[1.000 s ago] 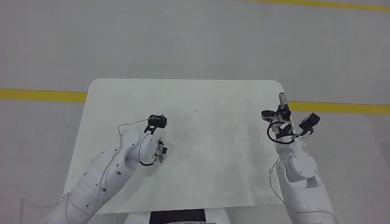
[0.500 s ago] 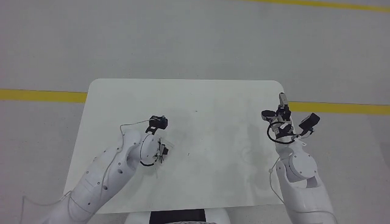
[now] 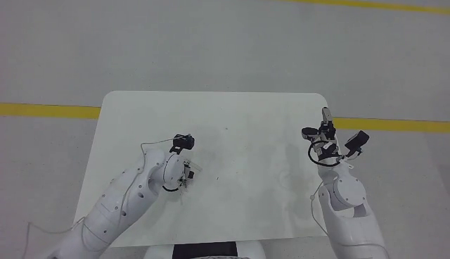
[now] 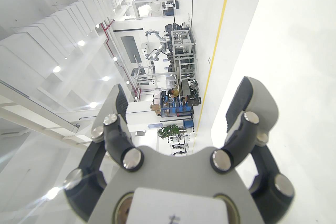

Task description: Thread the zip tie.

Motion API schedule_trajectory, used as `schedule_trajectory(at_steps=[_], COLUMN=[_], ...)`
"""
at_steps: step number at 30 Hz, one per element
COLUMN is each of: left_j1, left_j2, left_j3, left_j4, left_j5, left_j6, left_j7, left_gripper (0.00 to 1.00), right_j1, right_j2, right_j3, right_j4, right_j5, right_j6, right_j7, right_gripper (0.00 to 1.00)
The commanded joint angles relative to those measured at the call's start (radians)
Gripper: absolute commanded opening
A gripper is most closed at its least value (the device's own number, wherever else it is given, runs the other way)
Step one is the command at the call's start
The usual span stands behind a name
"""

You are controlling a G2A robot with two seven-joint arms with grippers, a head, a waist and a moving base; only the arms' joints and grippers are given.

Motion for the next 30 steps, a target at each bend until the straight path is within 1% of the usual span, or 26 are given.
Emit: schedule_trajectory(at_steps=[1, 4, 9, 12, 21, 25, 27, 30], left_j1=[-0.001, 0.007, 0.031, 0.046, 0.075, 0.090, 0.100, 0.112], left_j2=[0.001, 0.005, 0.014, 0.018, 0.027, 0.031, 0.034, 0.037], left_j3=[-0.001, -0.009, -0.027, -0.035, -0.052, -0.062, -0.068, -0.072], left_j4=[-0.006, -0.026, -0.079, -0.104, -0.152, -0.184, -0.205, -0.224], left_j5=[0.001, 0.008, 0.026, 0.034, 0.045, 0.058, 0.069, 0.075], left_j6=[0.000, 0.000, 0.000, 0.000, 0.000, 0.000, 0.000, -0.003], left_j7=[-0.002, -0.006, -0.014, -0.019, -0.019, -0.019, -0.011, 0.000], left_gripper=[0.00, 0.00, 0.00, 0.00, 0.00, 0.00, 0.00, 0.00], right_j1=[0.000, 0.000, 0.000, 0.000, 0.000, 0.000, 0.000, 0.000], right_j2=[0.000, 0.000, 0.000, 0.000, 0.000, 0.000, 0.000, 0.000], right_j3=[0.000, 0.000, 0.000, 0.000, 0.000, 0.000, 0.000, 0.000], right_j4=[0.000, 0.000, 0.000, 0.000, 0.000, 0.000, 0.000, 0.000], right_j5=[0.000, 0.000, 0.000, 0.000, 0.000, 0.000, 0.000, 0.000], right_j6=[0.000, 0.000, 0.000, 0.000, 0.000, 0.000, 0.000, 0.000], right_j7=[0.000, 0.000, 0.000, 0.000, 0.000, 0.000, 0.000, 0.000], right_gripper=[1.00, 1.00, 1.00, 1.00, 1.00, 1.00, 1.00, 1.00])
